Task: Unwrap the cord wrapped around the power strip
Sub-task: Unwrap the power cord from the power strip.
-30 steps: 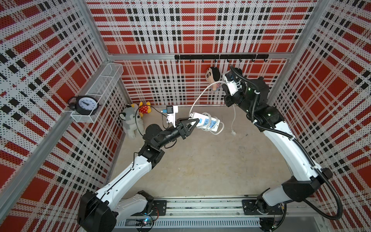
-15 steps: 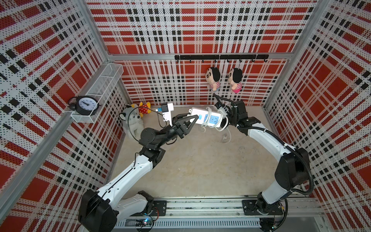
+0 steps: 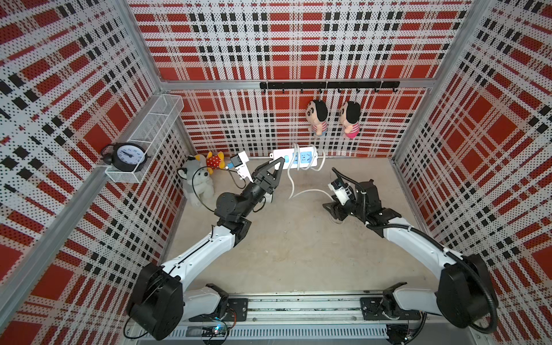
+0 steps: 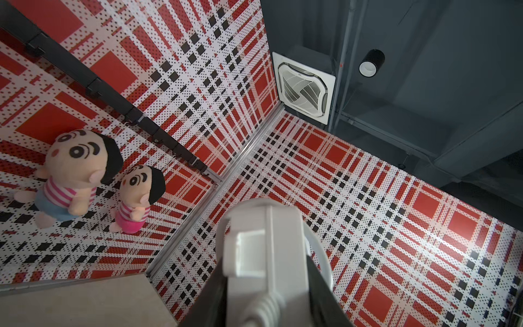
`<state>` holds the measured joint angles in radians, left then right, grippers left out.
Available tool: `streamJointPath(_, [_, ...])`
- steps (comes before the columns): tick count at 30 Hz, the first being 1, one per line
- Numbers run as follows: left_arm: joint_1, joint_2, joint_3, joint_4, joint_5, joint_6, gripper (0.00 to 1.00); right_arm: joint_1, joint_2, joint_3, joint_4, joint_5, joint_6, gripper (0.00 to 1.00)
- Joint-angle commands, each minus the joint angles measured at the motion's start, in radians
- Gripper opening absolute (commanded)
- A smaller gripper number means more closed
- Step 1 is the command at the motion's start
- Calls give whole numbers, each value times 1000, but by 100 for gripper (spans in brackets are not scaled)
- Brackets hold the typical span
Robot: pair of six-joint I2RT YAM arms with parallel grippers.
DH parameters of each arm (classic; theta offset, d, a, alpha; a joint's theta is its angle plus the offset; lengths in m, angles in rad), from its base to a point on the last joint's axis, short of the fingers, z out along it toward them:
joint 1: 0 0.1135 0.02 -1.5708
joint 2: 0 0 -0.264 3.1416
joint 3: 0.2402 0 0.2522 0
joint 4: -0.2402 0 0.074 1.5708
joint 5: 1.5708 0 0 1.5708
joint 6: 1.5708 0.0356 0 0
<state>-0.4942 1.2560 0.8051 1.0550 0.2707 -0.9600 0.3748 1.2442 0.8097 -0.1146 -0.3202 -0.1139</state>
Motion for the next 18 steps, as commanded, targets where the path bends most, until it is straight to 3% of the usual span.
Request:
streamJointPath(1, [5,-2,-5,101,-36,-28,0,2,-179,-40,82,14,22,75])
streamJointPath(6, [-8,4,-16,80,-39,-32,0,21,-458,-210,289,-26,-96,83])
streamJointPath(9, [-21,3,-21,79,-37,-34,0,70,-525,-281,411,-42,-149,85])
streamJointPath(13, [-33,-5,-23,76,-52,-34,0,243,-431,-315,634,12,-125,81])
streamJointPath(18, [-47,-12,-15,62,-67,-31,0,458,-190,-296,986,68,-50,78])
